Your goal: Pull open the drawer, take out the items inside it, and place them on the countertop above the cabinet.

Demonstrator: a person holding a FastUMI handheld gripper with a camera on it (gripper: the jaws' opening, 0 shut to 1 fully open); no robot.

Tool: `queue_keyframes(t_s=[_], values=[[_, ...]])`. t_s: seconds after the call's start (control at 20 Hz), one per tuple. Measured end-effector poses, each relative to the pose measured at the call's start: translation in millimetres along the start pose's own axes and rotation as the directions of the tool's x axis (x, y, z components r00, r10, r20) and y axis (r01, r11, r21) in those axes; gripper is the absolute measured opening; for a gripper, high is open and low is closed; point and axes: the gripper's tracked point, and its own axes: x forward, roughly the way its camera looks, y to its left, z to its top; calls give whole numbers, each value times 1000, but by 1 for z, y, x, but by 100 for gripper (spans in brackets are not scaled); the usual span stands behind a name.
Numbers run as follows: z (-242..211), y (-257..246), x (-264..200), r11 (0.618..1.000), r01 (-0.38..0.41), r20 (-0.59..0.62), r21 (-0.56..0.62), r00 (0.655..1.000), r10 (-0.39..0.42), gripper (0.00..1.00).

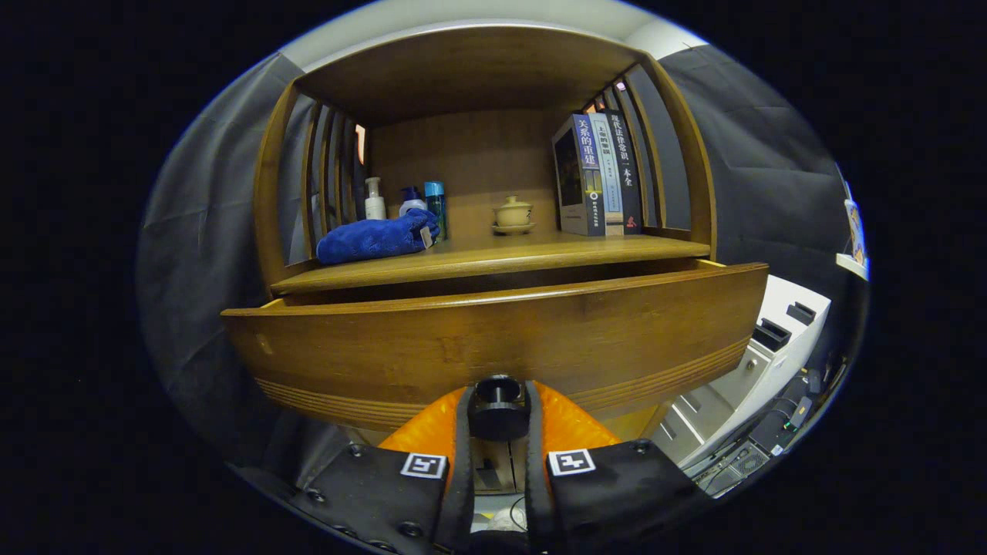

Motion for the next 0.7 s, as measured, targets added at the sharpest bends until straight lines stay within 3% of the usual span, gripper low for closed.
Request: queue_keyframes(t_s=[0.7], values=[[-28,-4,-78,1000,12,-14,15,1000,-12,35]])
